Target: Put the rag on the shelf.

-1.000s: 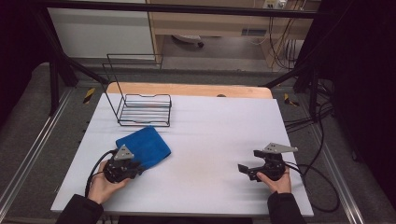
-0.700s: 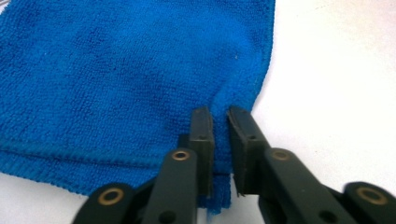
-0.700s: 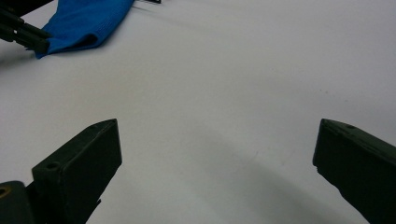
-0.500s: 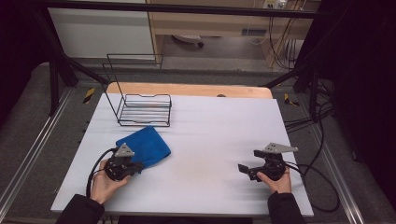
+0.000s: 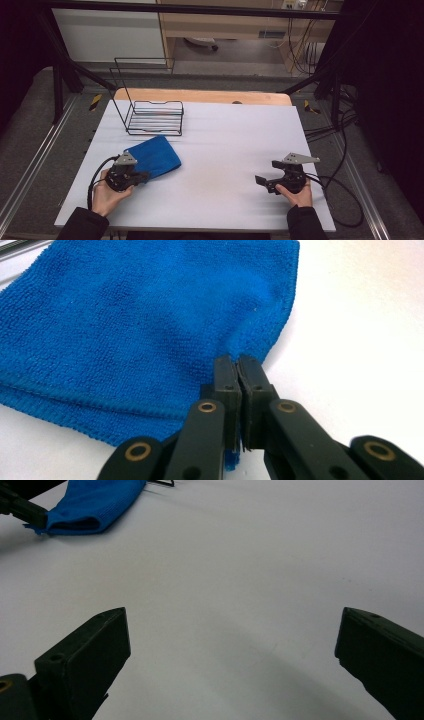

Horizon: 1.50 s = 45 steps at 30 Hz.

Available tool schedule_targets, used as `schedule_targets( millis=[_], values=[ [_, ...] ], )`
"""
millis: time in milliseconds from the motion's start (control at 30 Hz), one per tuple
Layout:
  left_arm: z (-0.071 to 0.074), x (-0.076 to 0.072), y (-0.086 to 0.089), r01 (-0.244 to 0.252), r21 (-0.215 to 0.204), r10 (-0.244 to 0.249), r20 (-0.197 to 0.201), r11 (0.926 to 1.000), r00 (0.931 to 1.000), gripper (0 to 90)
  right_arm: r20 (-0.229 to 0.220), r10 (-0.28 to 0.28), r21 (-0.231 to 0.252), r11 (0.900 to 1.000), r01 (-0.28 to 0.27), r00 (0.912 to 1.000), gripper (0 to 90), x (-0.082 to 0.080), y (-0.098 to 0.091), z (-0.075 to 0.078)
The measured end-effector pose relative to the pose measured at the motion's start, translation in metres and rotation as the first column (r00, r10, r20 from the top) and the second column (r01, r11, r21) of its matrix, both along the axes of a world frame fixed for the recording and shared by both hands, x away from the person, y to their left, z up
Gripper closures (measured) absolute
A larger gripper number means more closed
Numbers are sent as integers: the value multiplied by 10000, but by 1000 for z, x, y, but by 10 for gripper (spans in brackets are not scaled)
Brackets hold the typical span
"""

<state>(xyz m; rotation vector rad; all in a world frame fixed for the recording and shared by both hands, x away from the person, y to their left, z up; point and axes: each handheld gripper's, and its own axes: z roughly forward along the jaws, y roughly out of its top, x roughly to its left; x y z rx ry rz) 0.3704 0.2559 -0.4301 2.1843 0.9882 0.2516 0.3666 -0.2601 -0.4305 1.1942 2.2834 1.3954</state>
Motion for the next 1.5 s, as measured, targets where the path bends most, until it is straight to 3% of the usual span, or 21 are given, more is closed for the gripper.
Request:
schedule_targets(
  millis=[267, 433, 533, 633, 800, 967, 1133, 1500],
  values=[
    [3, -7, -6, 341, -183, -345, -173, 9992, 9993, 881, -32, 35, 28, 10000, -35, 10000, 19, 0, 0, 0],
    [-5, -5, -9, -160, 603, 162, -30, 9981, 9999, 874, -44, 73, 9, 10000, -73, 10000, 19, 0, 1, -1],
    [-5, -4, -9, -210, 721, 201, 134, 9972, 9997, 854, -33, 84, -7, 10000, -84, 10000, 20, 0, 1, -1],
    [-4, -6, -11, -214, 778, 201, 183, 9967, 9996, 802, -37, 73, 4, 10000, -73, 10000, 20, 0, 1, -1],
    [3, -9, -23, -74, 390, 59, 372, 9992, 9993, 688, -51, 61, 15, 10000, -61, 10000, 20, 0, 1, -1],
    [-7, -5, -33, -158, 1020, 125, 331, 9947, 9994, 613, -18, 77, 10, 10000, -77, 10000, 20, 0, 1, -1],
    [-11, -3, -33, -172, 1345, 83, 666, 9908, 9977, 640, -41, 38, 43, 10000, -38, 10000, 20, 0, 1, 0],
    [-11, 1, -34, -259, 1661, 123, 820, 9858, 9966, 744, -8, 67, 57, 10000, -67, 10000, 20, 0, 1, 0]
  ],
)
